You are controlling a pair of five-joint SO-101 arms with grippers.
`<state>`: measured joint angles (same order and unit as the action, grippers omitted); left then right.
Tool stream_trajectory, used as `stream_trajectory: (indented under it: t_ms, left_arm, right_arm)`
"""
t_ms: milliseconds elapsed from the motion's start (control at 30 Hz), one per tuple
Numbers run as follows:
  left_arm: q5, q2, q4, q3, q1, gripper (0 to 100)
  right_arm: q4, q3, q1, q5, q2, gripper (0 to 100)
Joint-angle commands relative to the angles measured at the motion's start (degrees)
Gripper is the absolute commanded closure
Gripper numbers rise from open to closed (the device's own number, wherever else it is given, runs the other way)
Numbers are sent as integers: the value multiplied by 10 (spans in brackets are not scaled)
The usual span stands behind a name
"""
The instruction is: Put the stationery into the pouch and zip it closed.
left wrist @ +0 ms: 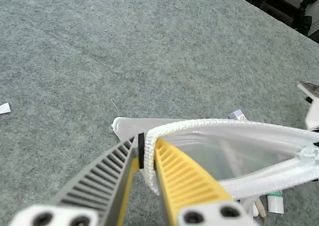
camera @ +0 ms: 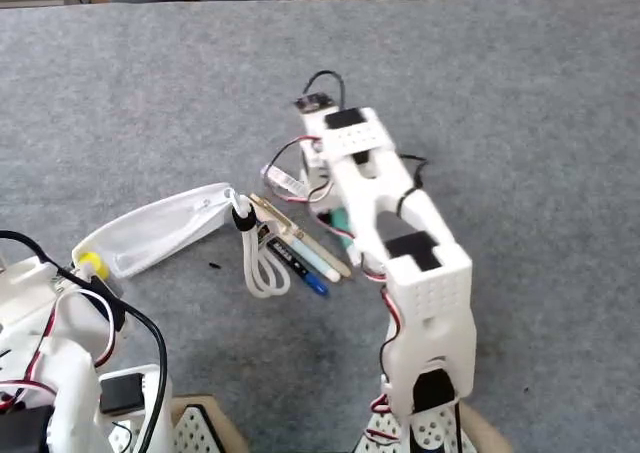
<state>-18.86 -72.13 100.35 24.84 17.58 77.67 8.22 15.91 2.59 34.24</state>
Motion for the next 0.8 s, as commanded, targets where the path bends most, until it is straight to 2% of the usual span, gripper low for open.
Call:
stream_trajectory:
  t_ms: [0, 300, 433, 600, 767]
  left_arm:
    - [-4, 5, 9, 24, -5, 971]
    - [-4, 5, 9, 23, -7, 971]
    - [-4, 5, 9, 15, -10, 971]
    - [-4, 5, 9, 17, -11, 971]
    - [-4, 5, 9, 19, -11, 971]
  right_arm:
    - [13, -3, -7, 2, -12, 975]
    - [18, -4, -6, 2, -15, 985]
    - [52, 0, -3, 1, -49, 986]
    - [78, -1, 7, 5, -215, 986]
    - [88, -1, 93, 4, -443, 986]
